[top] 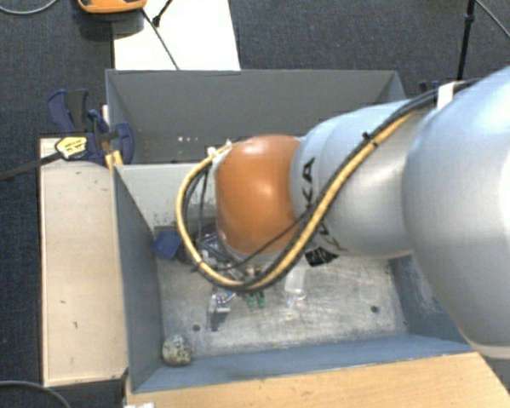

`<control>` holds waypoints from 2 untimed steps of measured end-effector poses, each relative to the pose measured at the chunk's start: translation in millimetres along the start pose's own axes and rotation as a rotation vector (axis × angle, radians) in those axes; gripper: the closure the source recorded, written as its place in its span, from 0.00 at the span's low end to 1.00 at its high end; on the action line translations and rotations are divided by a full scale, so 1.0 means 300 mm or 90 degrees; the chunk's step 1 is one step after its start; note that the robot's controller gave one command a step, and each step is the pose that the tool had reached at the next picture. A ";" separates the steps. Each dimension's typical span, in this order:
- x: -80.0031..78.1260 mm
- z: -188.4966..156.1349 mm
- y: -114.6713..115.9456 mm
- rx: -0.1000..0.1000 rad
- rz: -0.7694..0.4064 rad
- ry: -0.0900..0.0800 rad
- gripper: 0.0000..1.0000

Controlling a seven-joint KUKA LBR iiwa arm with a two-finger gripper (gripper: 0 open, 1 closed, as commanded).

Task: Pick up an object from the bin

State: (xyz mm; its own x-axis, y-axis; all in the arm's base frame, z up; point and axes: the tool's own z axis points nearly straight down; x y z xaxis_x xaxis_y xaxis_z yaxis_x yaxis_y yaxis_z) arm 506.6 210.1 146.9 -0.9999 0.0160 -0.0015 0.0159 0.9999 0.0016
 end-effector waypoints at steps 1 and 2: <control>-0.183 0.189 -0.161 0.001 -0.025 0.009 0.00; -0.144 0.172 -0.307 0.002 0.035 0.005 0.00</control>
Offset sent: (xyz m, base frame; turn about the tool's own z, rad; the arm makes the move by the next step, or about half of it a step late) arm 0.0555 -0.0484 -0.0540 -0.0384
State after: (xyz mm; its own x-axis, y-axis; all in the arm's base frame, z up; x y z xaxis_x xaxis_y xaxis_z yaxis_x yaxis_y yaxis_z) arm 548.3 117.3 95.1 -0.9975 0.0709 0.0066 0.0709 0.9975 -0.0013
